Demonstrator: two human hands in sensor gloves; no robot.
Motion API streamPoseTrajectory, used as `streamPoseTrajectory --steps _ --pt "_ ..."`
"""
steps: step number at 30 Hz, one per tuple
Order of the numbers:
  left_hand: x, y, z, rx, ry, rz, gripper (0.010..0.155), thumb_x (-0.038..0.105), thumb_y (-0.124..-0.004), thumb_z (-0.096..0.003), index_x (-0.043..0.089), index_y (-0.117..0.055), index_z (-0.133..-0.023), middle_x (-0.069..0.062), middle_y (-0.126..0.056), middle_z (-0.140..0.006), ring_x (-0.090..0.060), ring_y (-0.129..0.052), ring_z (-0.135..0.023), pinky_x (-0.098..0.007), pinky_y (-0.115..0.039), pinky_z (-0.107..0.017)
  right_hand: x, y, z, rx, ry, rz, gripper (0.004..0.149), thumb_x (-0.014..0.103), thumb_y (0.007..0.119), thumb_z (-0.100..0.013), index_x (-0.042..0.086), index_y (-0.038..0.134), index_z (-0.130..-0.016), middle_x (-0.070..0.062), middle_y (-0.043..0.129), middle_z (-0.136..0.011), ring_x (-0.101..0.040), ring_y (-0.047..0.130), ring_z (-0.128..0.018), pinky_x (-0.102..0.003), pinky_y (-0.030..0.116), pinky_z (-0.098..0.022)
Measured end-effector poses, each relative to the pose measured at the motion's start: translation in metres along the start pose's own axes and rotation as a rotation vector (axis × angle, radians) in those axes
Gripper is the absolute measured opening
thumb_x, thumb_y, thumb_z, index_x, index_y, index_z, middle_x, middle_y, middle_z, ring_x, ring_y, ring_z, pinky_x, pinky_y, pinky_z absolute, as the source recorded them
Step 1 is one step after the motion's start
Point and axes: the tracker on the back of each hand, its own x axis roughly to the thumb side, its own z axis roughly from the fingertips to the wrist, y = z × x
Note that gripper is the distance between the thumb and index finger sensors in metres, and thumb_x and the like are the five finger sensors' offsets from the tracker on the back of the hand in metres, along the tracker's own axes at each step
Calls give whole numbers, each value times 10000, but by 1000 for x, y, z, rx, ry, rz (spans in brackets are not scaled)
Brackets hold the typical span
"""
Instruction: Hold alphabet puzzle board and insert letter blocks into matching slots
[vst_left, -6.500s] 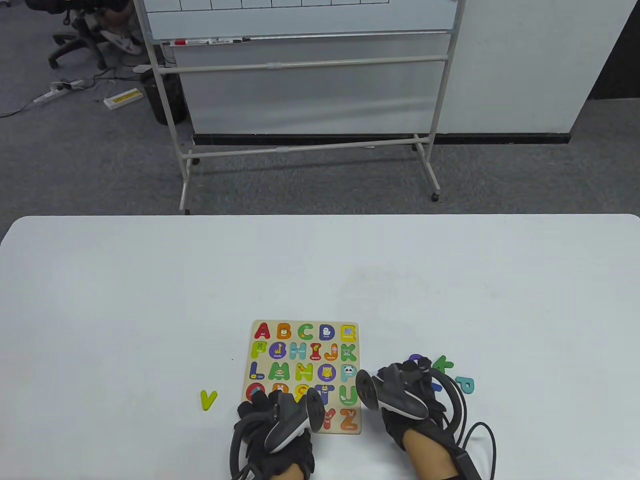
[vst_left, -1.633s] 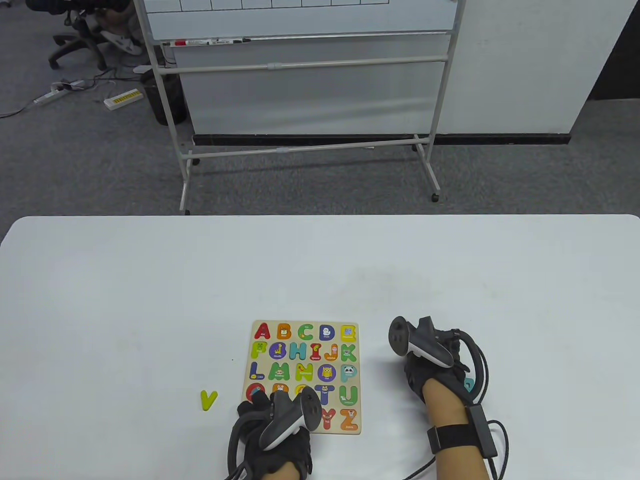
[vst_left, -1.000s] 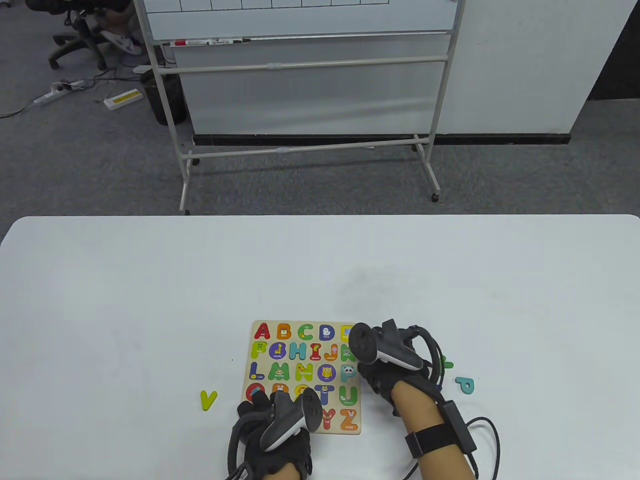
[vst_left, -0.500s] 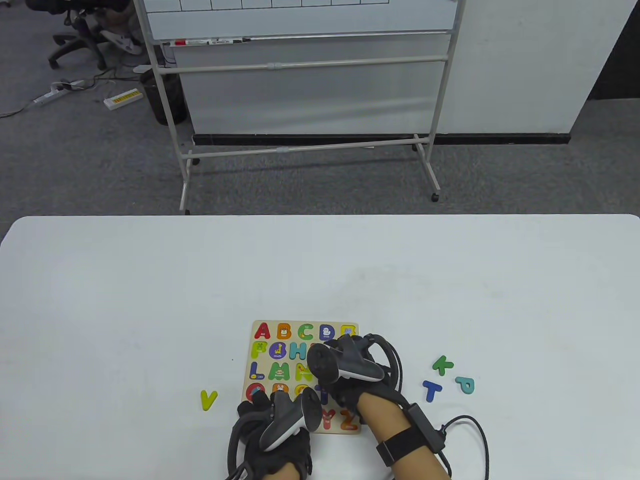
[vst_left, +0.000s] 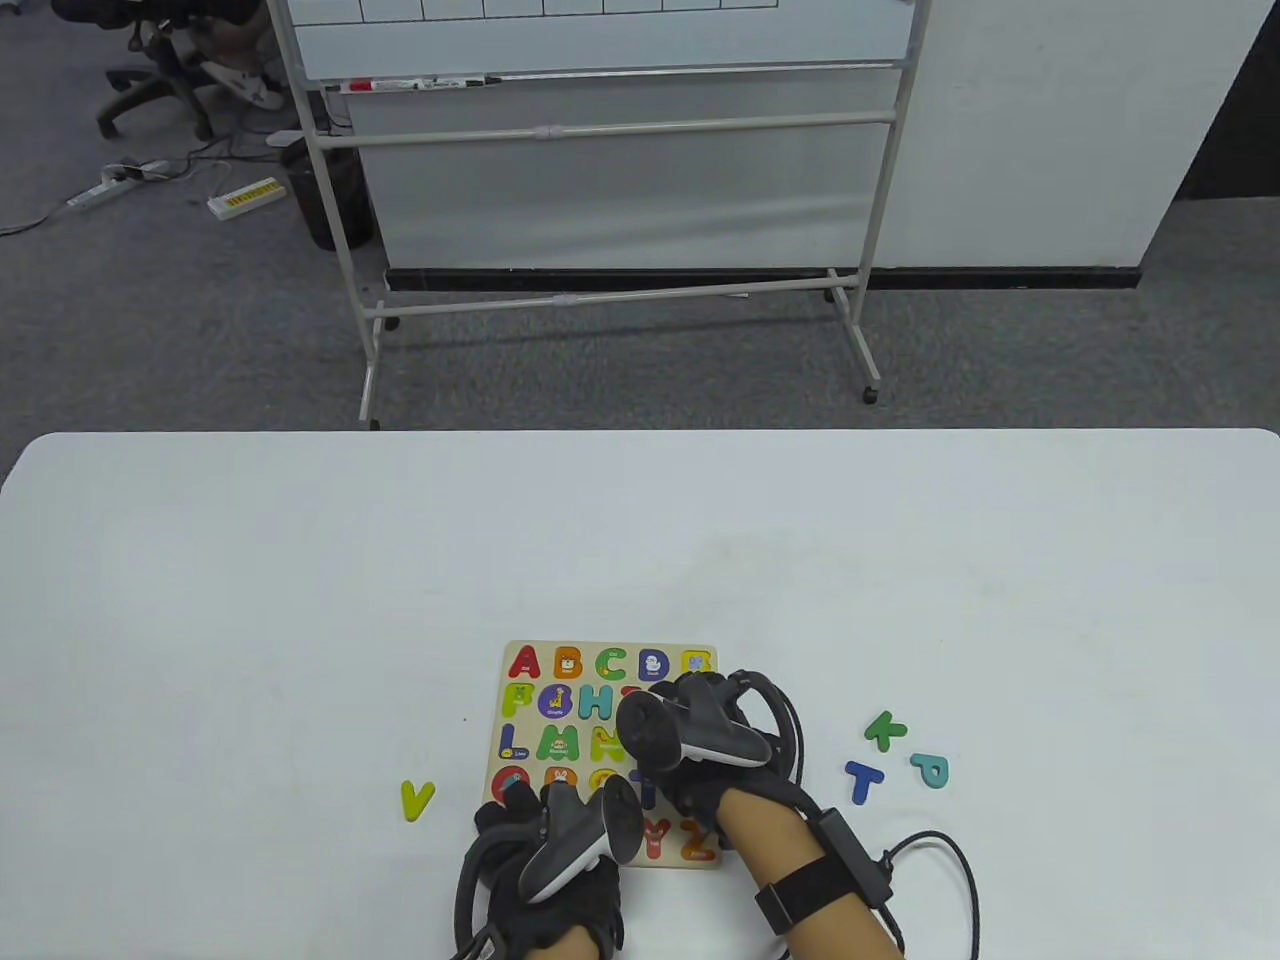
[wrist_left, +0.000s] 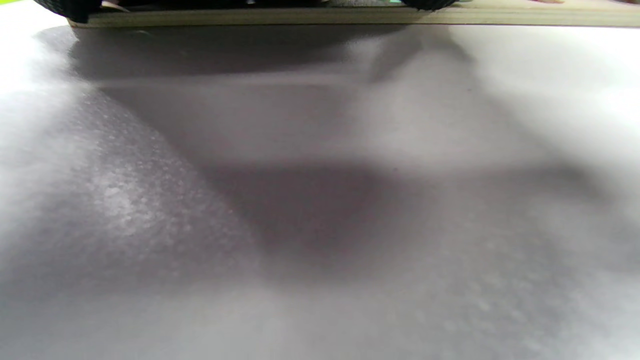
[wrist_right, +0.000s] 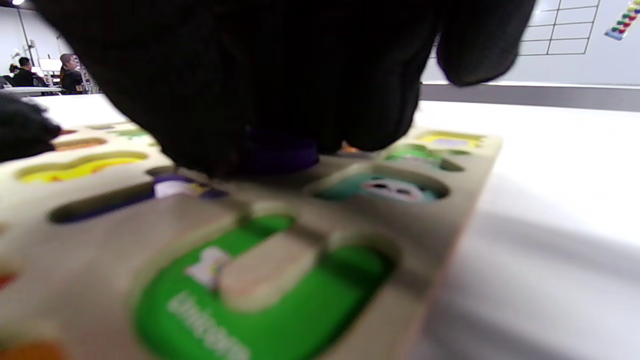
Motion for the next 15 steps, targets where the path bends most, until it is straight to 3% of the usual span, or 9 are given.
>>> streamPoseTrajectory --steps 7,15 --pt "0 0 0 -2 -2 3 795 450 -505 -514 -89 -244 -1036 -473 -250 -1017 -769 -394 -877 -760 -553 -579 -7 -1 1 -48 60 -65 504 333 1011 -347 220 940 -833 -48 982 -825 -292 1010 -729 -588 695 -654" --pt "0 0 0 -1 -2 5 794 450 -507 -513 -87 -246 -1037 -473 -251 -1018 -767 -396 -878 -760 -554 -579 -8 -3 3 -72 87 -37 457 381 1023 -326 289 977 -772 18 1028 -799 -255 1058 -725 -558 722 -643"
